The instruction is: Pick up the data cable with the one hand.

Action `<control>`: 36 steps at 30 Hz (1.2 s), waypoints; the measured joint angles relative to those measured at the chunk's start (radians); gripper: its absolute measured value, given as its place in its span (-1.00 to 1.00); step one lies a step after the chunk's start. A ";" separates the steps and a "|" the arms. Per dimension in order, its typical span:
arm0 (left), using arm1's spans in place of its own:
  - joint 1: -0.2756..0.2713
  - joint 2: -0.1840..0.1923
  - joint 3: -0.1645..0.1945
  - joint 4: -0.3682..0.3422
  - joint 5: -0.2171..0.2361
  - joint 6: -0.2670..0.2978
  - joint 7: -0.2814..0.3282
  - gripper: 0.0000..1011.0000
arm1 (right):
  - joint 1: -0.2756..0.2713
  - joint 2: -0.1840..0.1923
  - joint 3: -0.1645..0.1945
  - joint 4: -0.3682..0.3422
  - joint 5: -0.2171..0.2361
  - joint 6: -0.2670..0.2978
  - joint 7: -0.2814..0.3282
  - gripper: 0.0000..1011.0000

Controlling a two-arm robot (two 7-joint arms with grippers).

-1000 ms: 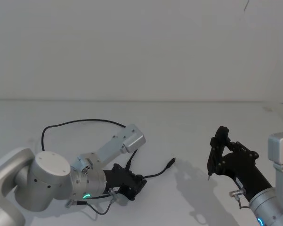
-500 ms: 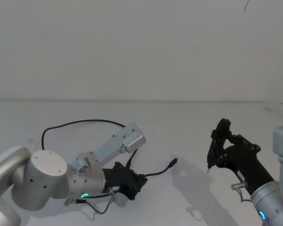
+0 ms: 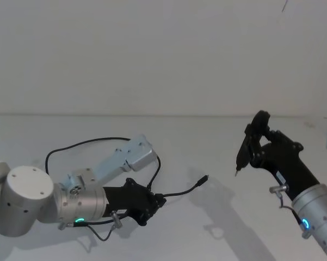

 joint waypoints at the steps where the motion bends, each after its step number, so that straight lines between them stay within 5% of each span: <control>1: 0.001 0.007 -0.002 -0.006 -0.002 -0.006 -0.005 -0.93 | 0.002 -0.001 0.000 0.001 0.002 0.002 0.002 -0.45; 36: 0.008 0.055 -0.014 -0.048 -0.016 -0.044 -0.044 -0.93 | 0.114 -0.066 -0.020 0.123 0.068 0.050 0.055 -0.45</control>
